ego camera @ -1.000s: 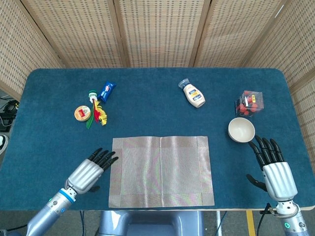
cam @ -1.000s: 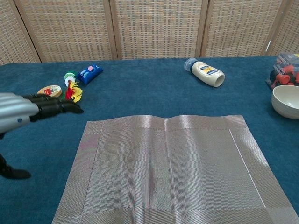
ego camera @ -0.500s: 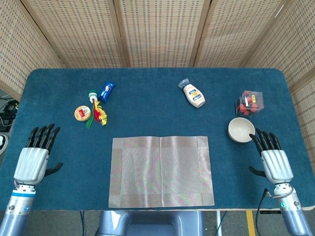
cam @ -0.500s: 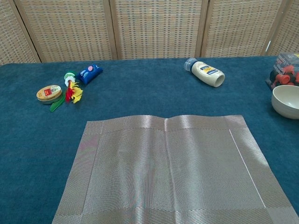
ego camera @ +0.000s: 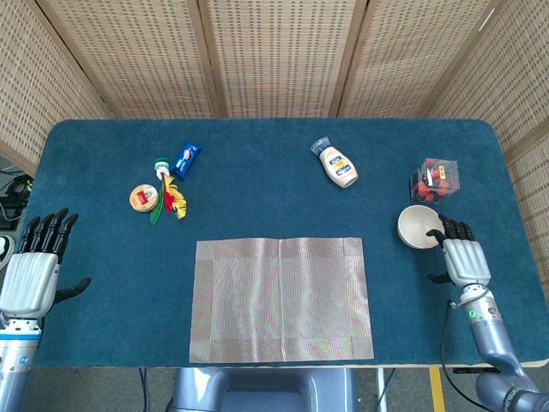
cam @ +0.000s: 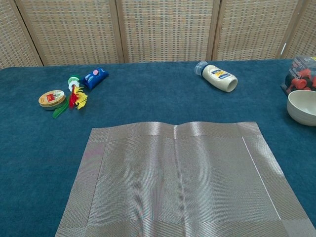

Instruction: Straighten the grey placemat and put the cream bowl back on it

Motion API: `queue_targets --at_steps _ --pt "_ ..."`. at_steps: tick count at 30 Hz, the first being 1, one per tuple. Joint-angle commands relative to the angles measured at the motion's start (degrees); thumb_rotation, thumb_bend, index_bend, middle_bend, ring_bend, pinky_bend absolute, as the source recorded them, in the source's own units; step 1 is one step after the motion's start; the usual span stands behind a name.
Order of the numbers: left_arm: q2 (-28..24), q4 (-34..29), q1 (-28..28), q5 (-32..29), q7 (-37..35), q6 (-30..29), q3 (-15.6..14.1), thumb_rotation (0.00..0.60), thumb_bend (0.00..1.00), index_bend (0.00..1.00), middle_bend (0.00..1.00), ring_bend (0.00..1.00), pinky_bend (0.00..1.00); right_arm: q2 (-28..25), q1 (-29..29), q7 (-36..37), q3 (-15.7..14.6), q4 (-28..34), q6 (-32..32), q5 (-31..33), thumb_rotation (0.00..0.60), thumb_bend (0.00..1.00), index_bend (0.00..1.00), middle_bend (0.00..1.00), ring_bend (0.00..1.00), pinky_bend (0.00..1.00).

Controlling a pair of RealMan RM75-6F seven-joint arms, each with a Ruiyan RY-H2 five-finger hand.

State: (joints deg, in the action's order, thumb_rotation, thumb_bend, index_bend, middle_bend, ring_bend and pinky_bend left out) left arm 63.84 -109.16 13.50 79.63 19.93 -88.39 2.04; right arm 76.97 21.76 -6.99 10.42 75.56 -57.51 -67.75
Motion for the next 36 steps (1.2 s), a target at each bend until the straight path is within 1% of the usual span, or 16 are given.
queue_targets --at_steps 1,3,6,9,11,14,19,22,26,29,33,34,36 --pt "-0.44 -0.01 -0.29 0.06 -0.87 0.17 0.40 0.600 0.00 0.00 0.00 0.00 0.00 2.35 1.52 -1.72 0.01 -2.54 1.49 0.95 0.600 0.01 0.33 0.00 0.00 0.00" --pt "-0.76 -0.02 -0.48 0.01 -1.49 0.25 0.67 0.600 0.00 0.00 0.00 0.00 0.00 3.85 2.29 -2.55 0.26 -4.40 1.77 1.55 0.600 0.04 0.36 0.00 0.00 0.00" --pt "-1.31 0.04 -0.72 -0.39 -2.76 0.67 1.06 0.600 0.00 0.00 0.00 0.00 0.00 6.66 3.38 -4.31 0.42 -9.00 1.25 1.72 0.600 0.12 0.39 0.00 0.00 0.00" --pt "-1.68 0.22 -0.81 -0.74 -3.38 1.19 1.34 0.600 0.00 0.00 0.00 0.00 0.00 8.80 4.11 -5.06 0.28 -12.85 1.56 1.86 0.600 0.23 0.43 0.00 0.00 0.00" --pt "-1.79 0.30 -0.85 -0.92 -3.65 1.47 1.59 0.600 0.00 0.00 0.00 0.00 0.00 10.06 4.60 -5.04 0.18 -15.12 2.26 2.01 0.600 0.35 0.48 0.00 0.00 0.00" --pt "-1.92 0.32 -0.92 -1.00 -3.90 1.80 1.85 0.600 0.00 0.00 0.00 0.00 0.00 11.82 5.20 -4.90 0.12 -18.48 2.42 1.75 0.600 0.47 0.55 0.00 0.00 0.00" --pt "-2.06 0.38 -1.05 -1.40 -4.22 2.21 2.19 0.600 0.00 0.00 0.00 0.00 0.00 13.62 5.84 -3.79 -0.11 -22.11 3.24 1.22 0.600 0.52 0.70 0.00 0.00 0.00" --pt "-2.02 0.36 -1.12 -1.42 -4.06 2.39 2.39 0.600 0.00 0.00 0.00 0.00 0.00 14.08 5.87 -2.55 -0.33 -23.19 2.66 0.21 0.600 0.52 0.73 0.00 0.00 0.00" --pt "-1.91 0.32 -1.17 -1.34 -3.95 2.69 2.53 0.600 0.00 0.00 0.00 0.00 0.00 12.97 5.10 -0.89 -0.97 -21.77 0.03 -2.09 0.600 0.52 0.73 0.00 0.00 0.00" --pt "-1.91 0.19 -1.25 -1.14 -4.03 2.97 2.57 0.600 0.00 0.00 0.00 0.00 0.00 10.72 3.81 0.52 -1.98 -18.29 -3.82 -5.14 0.600 0.53 0.73 0.00 0.00 0.00" --pt "-2.15 -0.18 -1.51 -0.37 -4.32 2.92 2.48 0.600 0.00 0.00 0.00 0.00 0.00 6.35 1.85 0.81 -4.06 -11.21 -9.28 -9.98 0.600 0.53 0.73 0.00 0.00 0.00" --pt "-2.20 -0.23 -1.59 -0.23 -4.38 2.88 2.47 0.600 0.00 0.00 0.00 0.00 0.00 5.01 1.51 0.48 -4.66 -8.93 -10.18 -11.14 0.600 0.53 0.73 0.00 0.00 0.00" --pt "-2.30 -0.39 -1.73 0.09 -4.51 2.91 2.42 0.600 0.00 0.00 0.00 0.00 0.00 1.41 0.99 -0.71 -6.01 -2.37 -11.51 -13.64 0.600 0.53 0.73 0.00 0.00 0.00"
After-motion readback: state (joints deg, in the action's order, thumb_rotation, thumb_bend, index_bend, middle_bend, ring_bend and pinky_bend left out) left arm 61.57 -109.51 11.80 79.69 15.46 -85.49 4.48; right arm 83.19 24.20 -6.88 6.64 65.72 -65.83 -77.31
